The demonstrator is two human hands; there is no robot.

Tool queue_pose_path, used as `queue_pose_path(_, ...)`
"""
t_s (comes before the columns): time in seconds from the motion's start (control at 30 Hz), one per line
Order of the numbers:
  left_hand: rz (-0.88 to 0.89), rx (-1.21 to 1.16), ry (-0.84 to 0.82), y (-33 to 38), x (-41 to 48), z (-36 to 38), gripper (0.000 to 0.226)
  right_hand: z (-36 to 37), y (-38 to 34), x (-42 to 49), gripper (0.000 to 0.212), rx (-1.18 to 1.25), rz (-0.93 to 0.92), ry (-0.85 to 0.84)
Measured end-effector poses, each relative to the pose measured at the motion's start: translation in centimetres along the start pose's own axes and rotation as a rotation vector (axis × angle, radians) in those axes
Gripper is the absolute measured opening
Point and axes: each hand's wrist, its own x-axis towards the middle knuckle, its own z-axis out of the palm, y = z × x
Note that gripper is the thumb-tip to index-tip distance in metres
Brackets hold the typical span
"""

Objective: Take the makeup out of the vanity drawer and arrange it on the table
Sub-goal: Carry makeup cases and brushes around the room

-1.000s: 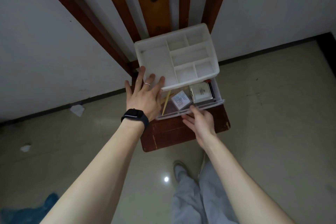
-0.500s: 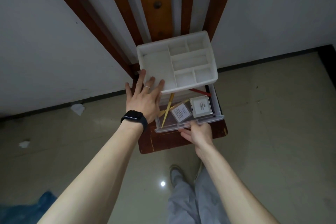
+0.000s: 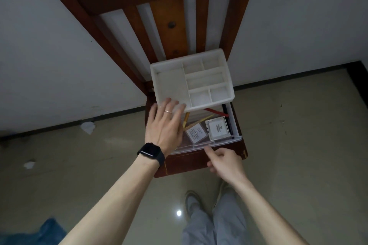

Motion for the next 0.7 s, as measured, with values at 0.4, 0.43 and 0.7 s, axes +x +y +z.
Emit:
queue_pose_path(0.4,-0.273,-0.099,-0.451,5.2,0.0,4.4,0.043,-4.2,-5.0,4.1,0.048,-0.958,-0.563,0.091)
queue_pose_path(0.43,-0.278,-0.081,-0.450,5.3,0.1,4.6,0.043,-4.0,-5.2,4.6,0.052,-1.035,-0.562,0.078)
queue_pose_path(0.7,-0.309,-0.086,-0.389,5.0,-0.2,5.3,0.047,-3.3,-5.6,6.0,0.055,-1.201,-0.566,0.095)
